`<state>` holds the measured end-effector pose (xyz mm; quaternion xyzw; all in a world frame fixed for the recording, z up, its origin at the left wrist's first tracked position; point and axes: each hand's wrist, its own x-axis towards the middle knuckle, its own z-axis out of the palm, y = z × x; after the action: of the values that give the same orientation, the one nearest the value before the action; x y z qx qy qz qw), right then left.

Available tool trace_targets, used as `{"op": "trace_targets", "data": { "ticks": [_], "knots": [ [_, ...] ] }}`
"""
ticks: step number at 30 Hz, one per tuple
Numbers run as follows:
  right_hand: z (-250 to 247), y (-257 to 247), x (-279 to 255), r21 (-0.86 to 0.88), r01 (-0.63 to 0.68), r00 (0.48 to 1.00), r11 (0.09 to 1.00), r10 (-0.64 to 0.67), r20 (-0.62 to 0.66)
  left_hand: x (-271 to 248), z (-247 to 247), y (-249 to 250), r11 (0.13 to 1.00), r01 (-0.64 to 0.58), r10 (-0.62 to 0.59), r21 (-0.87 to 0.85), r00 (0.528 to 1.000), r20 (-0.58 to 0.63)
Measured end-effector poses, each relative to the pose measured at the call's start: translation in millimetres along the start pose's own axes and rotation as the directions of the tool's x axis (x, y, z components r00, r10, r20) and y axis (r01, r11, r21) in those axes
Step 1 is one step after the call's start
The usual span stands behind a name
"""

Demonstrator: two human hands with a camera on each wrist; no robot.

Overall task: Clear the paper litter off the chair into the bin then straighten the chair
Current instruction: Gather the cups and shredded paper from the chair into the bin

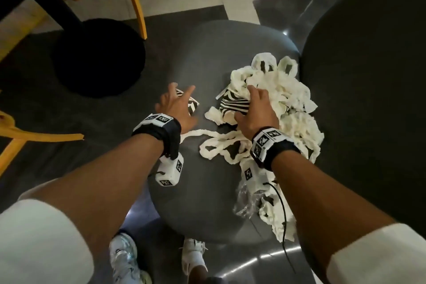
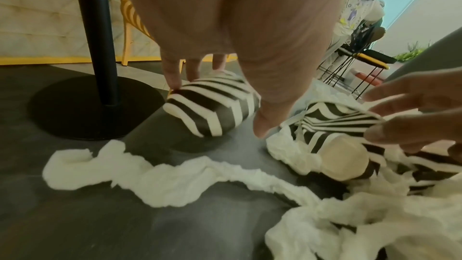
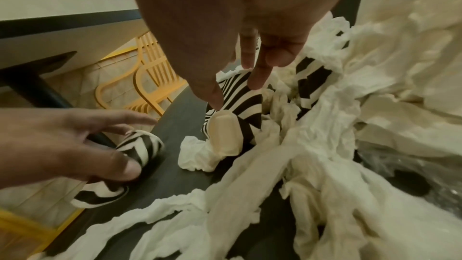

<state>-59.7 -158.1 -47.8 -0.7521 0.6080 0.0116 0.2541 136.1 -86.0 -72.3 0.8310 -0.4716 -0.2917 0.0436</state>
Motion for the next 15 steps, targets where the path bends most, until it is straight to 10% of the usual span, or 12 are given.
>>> {"op": "trace_targets", "data": {
  "ticks": [15],
  "knots": [
    [6.6, -78.3, -38.2, -0.256, 0.246, 0.962, 0.935, -0.267, -0.05, -33.0, -15.4, -64.7, 0.925, -0.013, -0.031, -0.38, 0.994, -0.109]
  ]
}}
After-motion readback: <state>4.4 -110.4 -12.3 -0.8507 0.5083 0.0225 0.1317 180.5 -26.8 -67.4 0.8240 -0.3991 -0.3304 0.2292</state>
